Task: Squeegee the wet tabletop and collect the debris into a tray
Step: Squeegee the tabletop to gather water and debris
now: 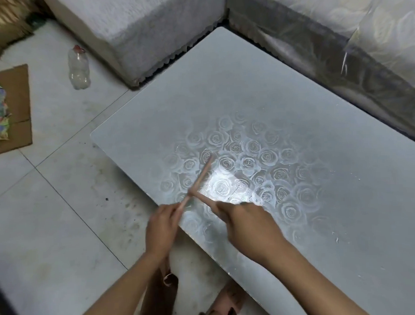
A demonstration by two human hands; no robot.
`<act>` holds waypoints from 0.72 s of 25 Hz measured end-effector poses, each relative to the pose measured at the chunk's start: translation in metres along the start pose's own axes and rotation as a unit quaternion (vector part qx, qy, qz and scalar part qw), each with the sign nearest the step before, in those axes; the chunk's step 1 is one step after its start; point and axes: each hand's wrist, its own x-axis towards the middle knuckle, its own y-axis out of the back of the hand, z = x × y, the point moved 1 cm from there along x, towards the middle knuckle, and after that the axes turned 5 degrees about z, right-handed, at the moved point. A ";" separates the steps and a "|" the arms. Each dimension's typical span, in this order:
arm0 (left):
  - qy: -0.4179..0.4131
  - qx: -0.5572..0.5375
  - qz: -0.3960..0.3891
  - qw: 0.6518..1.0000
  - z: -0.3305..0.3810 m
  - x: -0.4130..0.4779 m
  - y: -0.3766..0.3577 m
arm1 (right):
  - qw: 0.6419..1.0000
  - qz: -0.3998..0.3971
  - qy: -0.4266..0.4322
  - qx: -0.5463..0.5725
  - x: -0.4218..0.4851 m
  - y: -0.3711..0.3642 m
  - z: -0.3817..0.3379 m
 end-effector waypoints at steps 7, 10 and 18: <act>0.021 0.054 -0.022 0.998 0.009 -0.018 -0.029 | 0.992 -0.102 -0.048 -0.059 0.020 -0.002 0.012; 0.006 -0.006 -0.100 0.995 0.048 -0.054 -0.061 | 0.982 -0.142 -0.104 -0.070 -0.021 0.023 0.052; 0.008 -0.003 -0.070 0.997 0.030 -0.017 -0.033 | 0.996 -0.069 -0.043 -0.042 -0.008 0.020 0.026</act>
